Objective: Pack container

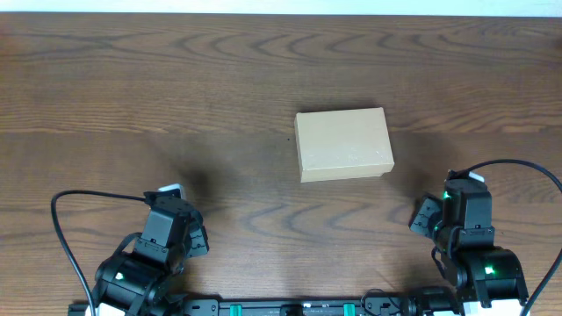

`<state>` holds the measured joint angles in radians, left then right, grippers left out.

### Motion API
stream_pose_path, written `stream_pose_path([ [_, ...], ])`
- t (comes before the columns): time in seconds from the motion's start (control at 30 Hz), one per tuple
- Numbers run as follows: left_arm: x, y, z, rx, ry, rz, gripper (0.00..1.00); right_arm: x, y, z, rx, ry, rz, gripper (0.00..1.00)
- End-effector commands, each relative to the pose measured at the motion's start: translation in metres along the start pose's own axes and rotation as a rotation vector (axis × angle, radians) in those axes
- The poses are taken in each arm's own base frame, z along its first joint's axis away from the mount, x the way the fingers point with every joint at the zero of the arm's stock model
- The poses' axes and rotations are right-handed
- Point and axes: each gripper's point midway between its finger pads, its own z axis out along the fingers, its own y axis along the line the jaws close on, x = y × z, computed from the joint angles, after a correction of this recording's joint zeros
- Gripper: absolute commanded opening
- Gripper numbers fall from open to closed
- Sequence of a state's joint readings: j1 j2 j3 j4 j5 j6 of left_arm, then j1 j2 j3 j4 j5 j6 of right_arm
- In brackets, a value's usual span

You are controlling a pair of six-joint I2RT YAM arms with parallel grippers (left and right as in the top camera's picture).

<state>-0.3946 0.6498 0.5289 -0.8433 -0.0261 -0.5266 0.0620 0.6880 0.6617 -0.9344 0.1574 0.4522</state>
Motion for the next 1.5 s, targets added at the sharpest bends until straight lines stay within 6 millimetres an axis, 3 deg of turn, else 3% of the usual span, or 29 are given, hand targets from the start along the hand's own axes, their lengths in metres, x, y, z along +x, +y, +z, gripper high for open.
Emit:
stream_pose_path([
  [0.0,-0.0021,0.0007,0.0017,0.000,-0.016,-0.009,0.22,-0.0033,-0.0024,0.0002,0.010,-0.016,0.012,0.79],
  [0.07,-0.0048,-0.0011,0.0016,0.007,-0.028,-0.010,0.41,-0.0042,-0.0020,0.0002,0.008,-0.020,0.013,0.93],
  [0.1,-0.0057,-0.0017,0.0016,0.010,-0.031,-0.011,0.45,-0.0047,-0.0017,0.0001,0.007,-0.022,0.014,0.98],
  [0.17,-0.0066,-0.0023,0.0015,0.013,-0.035,-0.011,0.47,-0.0061,-0.0011,0.0001,0.004,-0.028,0.015,0.99],
  [0.27,-0.0065,-0.0023,0.0015,0.013,-0.034,-0.011,0.77,-0.0071,-0.0006,0.0001,0.002,-0.032,0.015,0.99],
  [0.37,-0.0065,-0.0023,0.0015,0.013,-0.034,-0.011,0.77,-0.0073,-0.0005,0.0001,0.002,-0.033,0.015,0.99],
  [0.47,-0.0065,-0.0023,0.0015,0.013,-0.034,-0.011,0.98,-0.0071,-0.0006,0.0002,0.002,-0.032,0.015,0.99],
  [1.47,-0.0063,-0.0022,0.0015,0.012,-0.034,-0.011,0.95,-0.0064,-0.0009,0.0002,0.004,-0.029,0.015,0.99],
])
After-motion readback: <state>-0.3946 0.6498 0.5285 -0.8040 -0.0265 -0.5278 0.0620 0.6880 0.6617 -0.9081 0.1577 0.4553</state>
